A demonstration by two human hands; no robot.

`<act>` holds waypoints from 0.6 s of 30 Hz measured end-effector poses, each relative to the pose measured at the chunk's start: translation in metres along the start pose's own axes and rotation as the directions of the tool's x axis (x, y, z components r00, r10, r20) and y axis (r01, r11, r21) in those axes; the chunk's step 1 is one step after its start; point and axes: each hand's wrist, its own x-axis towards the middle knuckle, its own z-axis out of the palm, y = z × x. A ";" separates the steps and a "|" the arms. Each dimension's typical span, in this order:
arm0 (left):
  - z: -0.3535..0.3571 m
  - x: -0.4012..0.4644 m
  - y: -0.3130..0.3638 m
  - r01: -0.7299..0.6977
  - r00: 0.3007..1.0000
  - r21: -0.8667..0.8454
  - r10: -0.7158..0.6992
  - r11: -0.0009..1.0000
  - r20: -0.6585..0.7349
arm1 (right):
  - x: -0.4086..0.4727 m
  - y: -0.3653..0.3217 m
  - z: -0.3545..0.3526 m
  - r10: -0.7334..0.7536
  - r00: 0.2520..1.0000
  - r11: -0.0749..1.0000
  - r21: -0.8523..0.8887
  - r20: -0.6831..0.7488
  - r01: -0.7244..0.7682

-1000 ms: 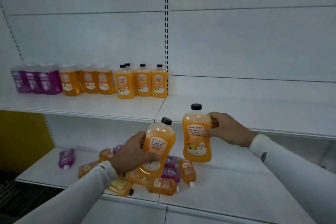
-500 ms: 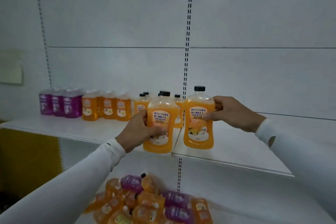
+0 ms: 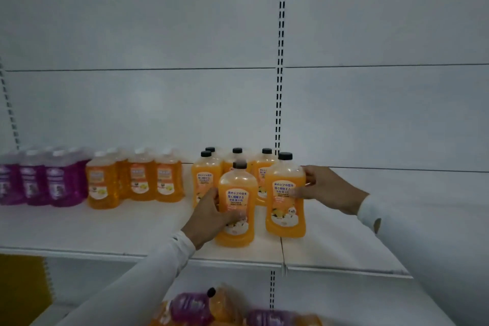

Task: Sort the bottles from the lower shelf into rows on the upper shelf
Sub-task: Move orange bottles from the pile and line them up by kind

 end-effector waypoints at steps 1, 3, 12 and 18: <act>0.001 0.006 -0.007 0.003 1.000 -0.002 -0.003 1.000 0.006 | 0.008 0.007 0.004 0.011 1.000 1.000 -0.013 0.003 -0.011; 0.004 0.017 -0.019 0.002 1.000 -0.020 -0.002 1.000 -0.001 | 0.024 0.022 0.010 0.032 0.999 0.999 -0.036 0.007 -0.032; 0.011 0.066 -0.035 0.008 0.999 0.171 -0.002 0.985 -0.036 | 0.089 0.064 0.016 0.013 0.999 1.000 0.021 0.034 -0.014; 0.013 0.078 -0.031 -0.008 0.994 0.444 0.056 0.896 -0.095 | 0.107 0.077 0.021 -0.043 0.999 0.999 -0.005 0.017 0.043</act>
